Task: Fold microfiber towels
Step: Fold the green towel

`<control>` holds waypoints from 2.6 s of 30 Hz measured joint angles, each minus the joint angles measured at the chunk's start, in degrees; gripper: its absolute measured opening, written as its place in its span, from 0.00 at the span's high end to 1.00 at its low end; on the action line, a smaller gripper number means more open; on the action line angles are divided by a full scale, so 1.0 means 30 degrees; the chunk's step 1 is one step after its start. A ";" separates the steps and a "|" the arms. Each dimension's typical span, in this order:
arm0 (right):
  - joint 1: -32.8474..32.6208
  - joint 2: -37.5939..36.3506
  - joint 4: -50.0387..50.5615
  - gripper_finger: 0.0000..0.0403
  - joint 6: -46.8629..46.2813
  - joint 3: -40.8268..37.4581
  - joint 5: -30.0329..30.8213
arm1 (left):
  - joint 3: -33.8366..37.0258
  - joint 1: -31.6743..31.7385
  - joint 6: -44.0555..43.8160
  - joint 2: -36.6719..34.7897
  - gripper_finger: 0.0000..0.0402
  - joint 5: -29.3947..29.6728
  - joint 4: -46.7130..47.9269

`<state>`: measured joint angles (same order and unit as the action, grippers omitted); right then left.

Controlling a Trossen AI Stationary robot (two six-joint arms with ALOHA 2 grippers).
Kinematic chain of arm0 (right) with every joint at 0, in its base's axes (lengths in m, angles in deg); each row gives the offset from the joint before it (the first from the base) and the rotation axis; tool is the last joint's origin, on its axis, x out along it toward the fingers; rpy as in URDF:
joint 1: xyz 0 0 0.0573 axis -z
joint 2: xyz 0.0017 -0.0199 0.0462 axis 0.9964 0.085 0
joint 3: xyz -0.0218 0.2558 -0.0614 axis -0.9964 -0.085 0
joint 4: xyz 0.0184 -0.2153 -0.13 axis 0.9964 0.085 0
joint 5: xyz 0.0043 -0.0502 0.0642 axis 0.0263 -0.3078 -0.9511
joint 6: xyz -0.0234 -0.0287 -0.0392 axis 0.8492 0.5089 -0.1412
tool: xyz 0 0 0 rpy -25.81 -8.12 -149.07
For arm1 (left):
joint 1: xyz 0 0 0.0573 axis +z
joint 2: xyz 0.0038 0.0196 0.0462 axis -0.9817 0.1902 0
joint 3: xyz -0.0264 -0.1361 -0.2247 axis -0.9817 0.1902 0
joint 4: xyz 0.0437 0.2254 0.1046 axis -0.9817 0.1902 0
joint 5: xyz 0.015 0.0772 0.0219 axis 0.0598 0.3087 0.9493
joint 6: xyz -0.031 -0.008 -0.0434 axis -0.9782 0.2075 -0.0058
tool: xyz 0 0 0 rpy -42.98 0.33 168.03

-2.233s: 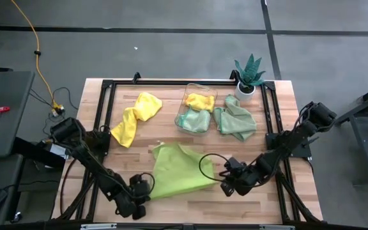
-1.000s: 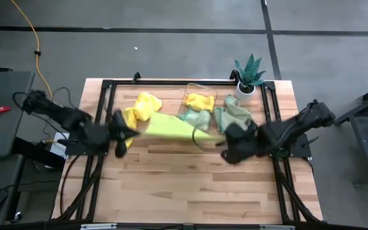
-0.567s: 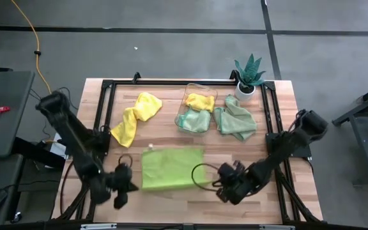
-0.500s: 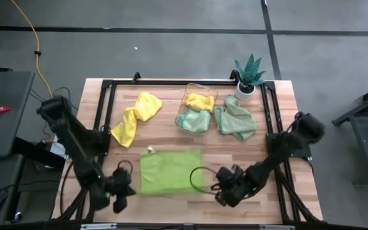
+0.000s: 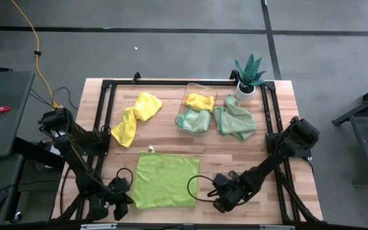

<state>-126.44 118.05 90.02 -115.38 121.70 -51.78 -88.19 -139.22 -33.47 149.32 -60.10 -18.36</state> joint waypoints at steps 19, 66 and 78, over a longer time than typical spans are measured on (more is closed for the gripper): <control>0.2935 0.1784 -0.8848 0.77 0.5665 0.0022 -0.1318 | 0.0007 0.0677 0.2701 -0.0270 1.00 -0.1213 -0.0524; 0.2908 0.3159 -0.9862 0.88 0.9146 0.0029 -0.0928 | 0.0015 0.0681 0.2810 -0.0270 1.00 -0.0787 -0.0370; 0.2988 0.1259 -0.5994 0.99 1.0218 0.0007 -0.1672 | 0.0015 0.0831 0.2696 -0.1590 1.00 -0.0300 -0.0339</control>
<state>-117.48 121.82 72.04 -84.73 121.72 -56.80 -88.15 -136.73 -25.38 144.55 -61.00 -19.38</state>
